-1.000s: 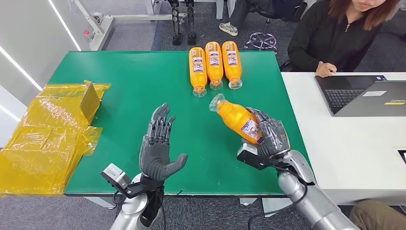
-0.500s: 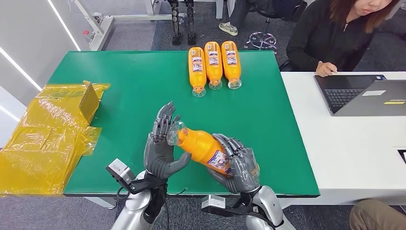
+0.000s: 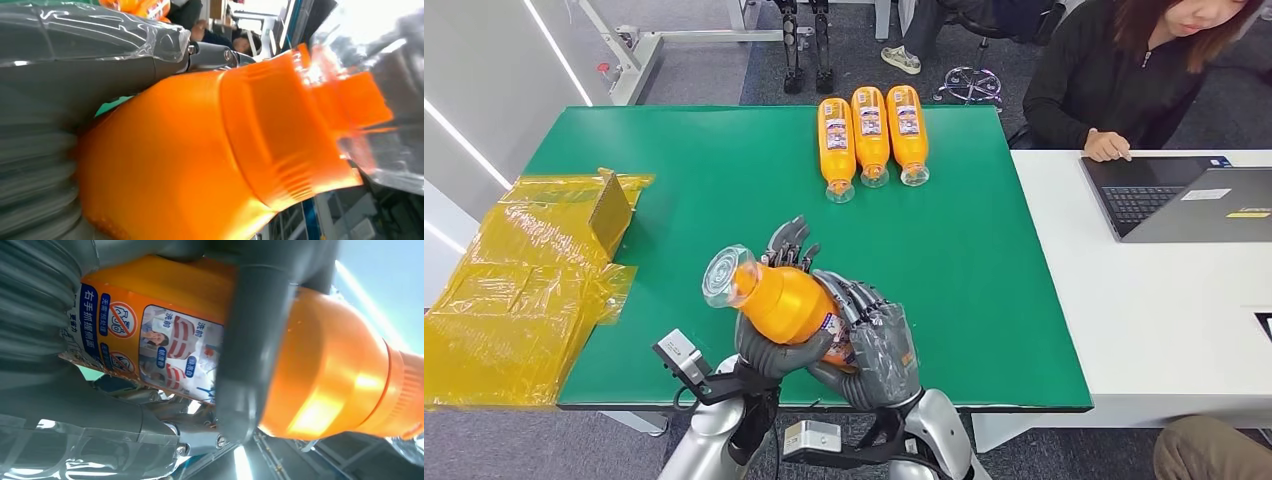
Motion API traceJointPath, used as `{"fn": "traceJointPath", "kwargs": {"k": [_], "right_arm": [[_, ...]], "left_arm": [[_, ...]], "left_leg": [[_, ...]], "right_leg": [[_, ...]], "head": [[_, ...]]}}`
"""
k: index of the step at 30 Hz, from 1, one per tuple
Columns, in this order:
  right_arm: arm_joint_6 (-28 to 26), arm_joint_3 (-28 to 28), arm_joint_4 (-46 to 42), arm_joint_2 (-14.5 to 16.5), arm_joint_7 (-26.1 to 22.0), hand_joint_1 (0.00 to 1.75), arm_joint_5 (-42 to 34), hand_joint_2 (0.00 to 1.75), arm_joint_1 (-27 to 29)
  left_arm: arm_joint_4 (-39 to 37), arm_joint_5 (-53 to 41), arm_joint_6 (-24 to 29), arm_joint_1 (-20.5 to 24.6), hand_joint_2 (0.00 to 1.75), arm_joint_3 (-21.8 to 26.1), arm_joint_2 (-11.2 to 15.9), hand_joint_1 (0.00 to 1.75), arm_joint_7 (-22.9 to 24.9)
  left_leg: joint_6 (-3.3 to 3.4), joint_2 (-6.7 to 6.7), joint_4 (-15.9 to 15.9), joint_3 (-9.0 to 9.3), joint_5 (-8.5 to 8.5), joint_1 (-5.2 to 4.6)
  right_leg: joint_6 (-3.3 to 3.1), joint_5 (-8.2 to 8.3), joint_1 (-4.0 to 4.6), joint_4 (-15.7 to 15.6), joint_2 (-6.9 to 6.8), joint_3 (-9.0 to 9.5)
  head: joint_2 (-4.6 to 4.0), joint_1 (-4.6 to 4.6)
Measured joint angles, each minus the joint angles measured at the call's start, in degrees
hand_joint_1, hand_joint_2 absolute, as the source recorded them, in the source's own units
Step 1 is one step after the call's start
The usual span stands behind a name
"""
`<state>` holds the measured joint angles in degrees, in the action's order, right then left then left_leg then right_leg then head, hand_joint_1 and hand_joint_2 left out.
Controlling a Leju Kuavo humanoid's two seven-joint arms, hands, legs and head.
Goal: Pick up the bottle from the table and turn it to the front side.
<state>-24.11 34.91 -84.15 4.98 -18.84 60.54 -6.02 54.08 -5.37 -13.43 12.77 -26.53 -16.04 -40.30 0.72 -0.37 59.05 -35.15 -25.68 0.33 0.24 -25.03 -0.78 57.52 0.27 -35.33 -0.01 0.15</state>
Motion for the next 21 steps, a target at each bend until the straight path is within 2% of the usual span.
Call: {"fn": "traceJointPath", "kwargs": {"k": [1,4,5,18,19,21], "right_arm": [[0.4,-0.1,-0.2,0.4,0.1,1.75,0.2,1.75,0.4],[0.9,-0.6,-0.4,1.4,0.1,1.75,0.2,1.75,1.1],[1.1,-0.7,-0.4,1.7,0.1,1.75,0.2,1.75,1.2],[-0.1,-1.5,1.9,2.1,-3.4,1.75,-2.6,1.75,1.9],[-0.1,-1.5,1.9,2.1,-3.4,1.64,-2.6,1.75,2.0],[-0.1,-1.5,2.0,2.1,-3.4,0.76,-2.6,1.75,2.1]], "left_arm": [[0.0,0.1,-0.4,0.1,1.75,-0.1,0.0,0.39,0.0],[0.0,0.3,-1.2,0.3,1.75,-0.3,0.0,1.7,0.0],[0.0,0.4,-1.4,0.3,1.75,-0.3,0.0,1.75,0.0],[-0.7,1.6,-2.2,0.8,1.75,-0.3,0.0,1.75,0.0],[-0.7,1.6,-2.2,0.8,1.75,-0.3,0.0,1.75,0.0],[-0.8,1.8,-2.2,0.8,1.75,-0.3,0.0,1.74,0.0]], "left_leg": [[0.0,0.01,0.0,0.0,0.0,0.0],[0.0,0.03,0.0,0.0,0.0,0.0],[0.0,0.03,0.0,0.0,0.0,0.0],[0.0,0.07,0.0,-0.01,0.0,-0.01],[0.0,0.08,0.0,-0.01,0.0,-0.01],[0.0,0.08,0.0,0.0,0.0,0.0]], "right_leg": [[0.0,0.0,0.0,0.0,0.01,0.0],[0.0,0.0,0.0,0.0,0.03,-0.01],[0.0,0.0,0.0,0.0,0.03,-0.01],[-0.02,0.01,0.0,0.0,0.06,-0.02],[-0.02,0.01,0.0,0.0,0.06,-0.02],[-0.02,0.01,0.0,0.0,0.06,-0.03]], "head": [[0.0,0.0],[0.0,0.0],[0.0,-0.01],[0.0,0.0],[-0.01,0.0],[0.0,0.0]]}}
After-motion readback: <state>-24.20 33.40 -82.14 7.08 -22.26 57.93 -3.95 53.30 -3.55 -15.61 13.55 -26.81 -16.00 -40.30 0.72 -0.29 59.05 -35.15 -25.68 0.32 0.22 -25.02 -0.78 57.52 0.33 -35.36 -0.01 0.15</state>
